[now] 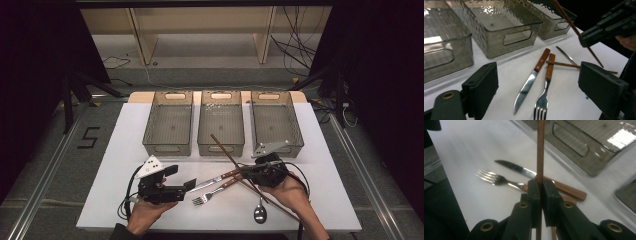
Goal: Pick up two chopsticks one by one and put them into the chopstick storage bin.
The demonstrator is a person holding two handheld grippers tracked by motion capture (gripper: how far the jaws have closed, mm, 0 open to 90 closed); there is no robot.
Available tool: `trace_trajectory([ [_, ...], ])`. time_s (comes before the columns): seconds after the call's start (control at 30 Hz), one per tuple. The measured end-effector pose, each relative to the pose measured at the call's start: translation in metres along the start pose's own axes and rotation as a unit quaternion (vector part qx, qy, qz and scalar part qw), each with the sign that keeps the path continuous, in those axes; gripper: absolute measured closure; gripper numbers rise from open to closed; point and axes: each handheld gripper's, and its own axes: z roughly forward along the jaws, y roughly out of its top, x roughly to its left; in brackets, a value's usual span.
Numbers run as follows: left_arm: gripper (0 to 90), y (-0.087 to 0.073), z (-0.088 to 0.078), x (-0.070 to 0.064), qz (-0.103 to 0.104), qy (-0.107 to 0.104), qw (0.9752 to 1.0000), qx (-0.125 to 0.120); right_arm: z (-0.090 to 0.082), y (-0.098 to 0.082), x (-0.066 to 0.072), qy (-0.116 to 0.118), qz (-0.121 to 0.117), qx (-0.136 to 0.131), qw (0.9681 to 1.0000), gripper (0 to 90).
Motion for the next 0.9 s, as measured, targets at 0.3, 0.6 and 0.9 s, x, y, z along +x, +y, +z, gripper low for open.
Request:
trace_trajectory([
  [0.3, 18.5, 0.02, 0.021, -0.009, -0.022, -0.022, 0.9994, 0.013, 0.01, 0.004, 0.012, 0.008, 0.0, -0.026, 0.9996, 85.6],
  [0.6, 23.4, 0.028, 0.035, -0.005, -0.08, -0.048, 0.9955, 0.019, 0.02, 0.007, 0.026, 0.022, -0.009, -0.047, 0.9986, 85.6],
  [0.9, 38.4, 0.032, 0.044, -0.003, -0.106, -0.071, 0.9918, 0.01, 0.027, 0.01, 0.036, 0.034, -0.013, -0.06, 0.9975, 85.5],
])
